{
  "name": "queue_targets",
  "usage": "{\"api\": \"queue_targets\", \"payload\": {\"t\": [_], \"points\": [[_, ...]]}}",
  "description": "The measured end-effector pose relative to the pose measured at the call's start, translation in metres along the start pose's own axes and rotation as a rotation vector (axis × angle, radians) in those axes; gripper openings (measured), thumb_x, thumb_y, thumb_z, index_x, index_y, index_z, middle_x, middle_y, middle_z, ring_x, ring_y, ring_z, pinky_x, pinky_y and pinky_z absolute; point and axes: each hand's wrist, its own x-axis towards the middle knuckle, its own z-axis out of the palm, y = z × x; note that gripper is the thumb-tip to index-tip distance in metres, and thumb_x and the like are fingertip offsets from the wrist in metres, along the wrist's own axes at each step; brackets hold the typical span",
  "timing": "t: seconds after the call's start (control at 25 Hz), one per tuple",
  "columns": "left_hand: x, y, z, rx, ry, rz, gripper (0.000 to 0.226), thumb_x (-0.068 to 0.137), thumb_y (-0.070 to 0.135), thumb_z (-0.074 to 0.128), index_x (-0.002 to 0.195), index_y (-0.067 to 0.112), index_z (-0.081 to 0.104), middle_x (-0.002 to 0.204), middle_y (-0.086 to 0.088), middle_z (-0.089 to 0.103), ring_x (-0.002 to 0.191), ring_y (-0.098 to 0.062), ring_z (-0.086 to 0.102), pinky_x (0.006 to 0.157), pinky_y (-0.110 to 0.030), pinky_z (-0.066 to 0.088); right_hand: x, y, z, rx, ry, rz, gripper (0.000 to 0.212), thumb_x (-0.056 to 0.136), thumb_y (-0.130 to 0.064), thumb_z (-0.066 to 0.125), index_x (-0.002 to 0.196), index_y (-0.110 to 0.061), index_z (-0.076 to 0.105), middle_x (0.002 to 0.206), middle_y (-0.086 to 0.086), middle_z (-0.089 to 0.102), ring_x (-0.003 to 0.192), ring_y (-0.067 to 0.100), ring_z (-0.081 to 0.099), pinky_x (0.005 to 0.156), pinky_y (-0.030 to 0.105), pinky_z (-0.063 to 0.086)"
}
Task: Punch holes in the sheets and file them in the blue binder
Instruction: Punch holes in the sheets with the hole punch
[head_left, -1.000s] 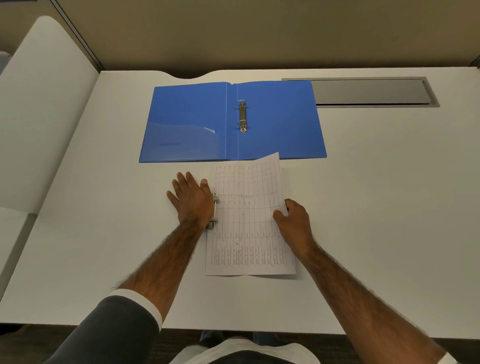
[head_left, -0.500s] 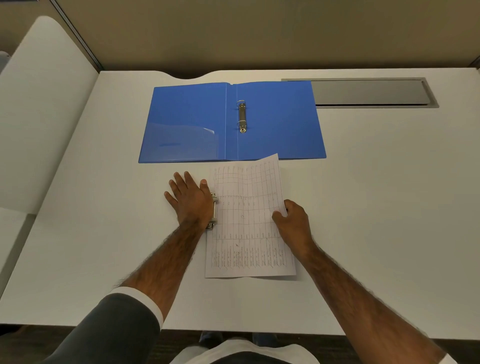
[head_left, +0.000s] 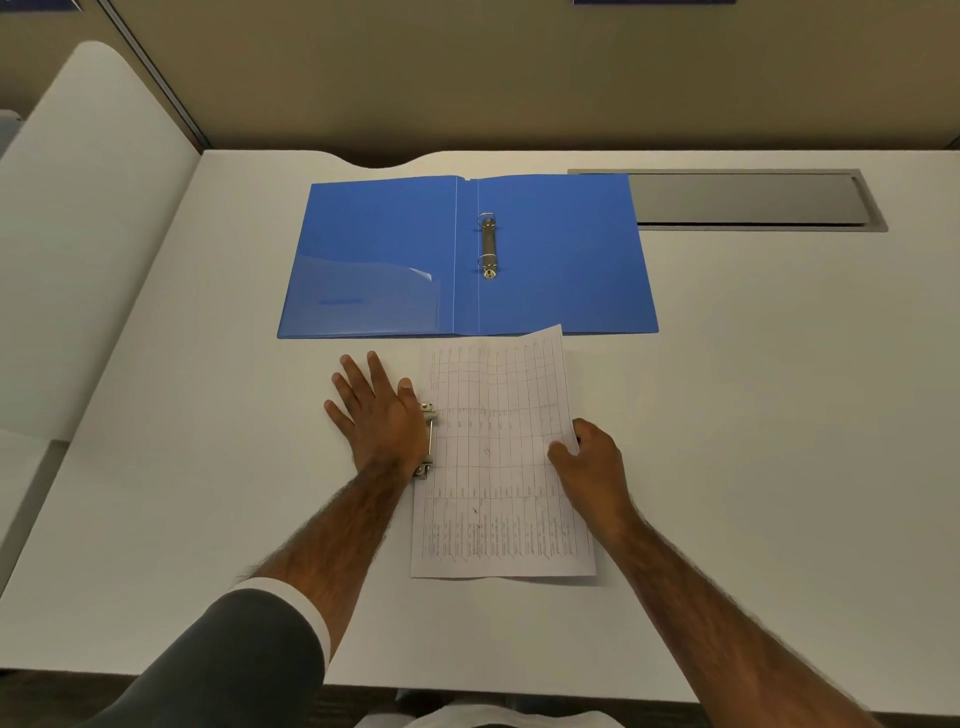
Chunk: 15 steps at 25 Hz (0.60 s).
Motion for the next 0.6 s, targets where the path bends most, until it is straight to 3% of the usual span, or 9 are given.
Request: {"api": "queue_targets", "payload": {"t": [0.4,0.52,0.6], "points": [[0.003,-0.003,0.001,0.036,-0.020,0.016,0.065,0.099,0.049,0.008,0.156,0.022,-0.006,0.163,-0.007,-0.015,0.150,-0.029,-0.012,0.119,-0.055,-0.006,0.002,-0.001,0.000,-0.020,-0.018,0.016,0.029,0.097,-0.026,0.051,0.124,-0.016,0.054,0.123,-0.006,0.057,0.104,0.012,0.057,0.094,0.032,0.048],[-0.003,-0.001,-0.006,-0.048,-0.024,0.029,0.062,0.102,0.047,0.015,0.157,0.019,0.008,0.164,-0.008,-0.007,0.151,-0.029,-0.009,0.120,-0.053,-0.005,-0.001,-0.002,-0.001,0.017,-0.018,0.003,0.022,0.096,-0.023,0.051,0.117,-0.017,0.056,0.117,-0.008,0.057,0.102,0.012,0.058,0.088,0.027,0.048],[-0.003,0.006,-0.018,-0.146,-0.007,0.050,0.059,0.102,0.048,0.023,0.153,0.017,0.025,0.164,-0.010,0.008,0.151,-0.029,0.002,0.120,-0.049,0.002,-0.002,-0.002,-0.001,0.038,0.000,-0.003,0.015,0.095,-0.021,0.052,0.109,-0.018,0.056,0.114,-0.009,0.059,0.099,0.011,0.059,0.086,0.025,0.049]]}}
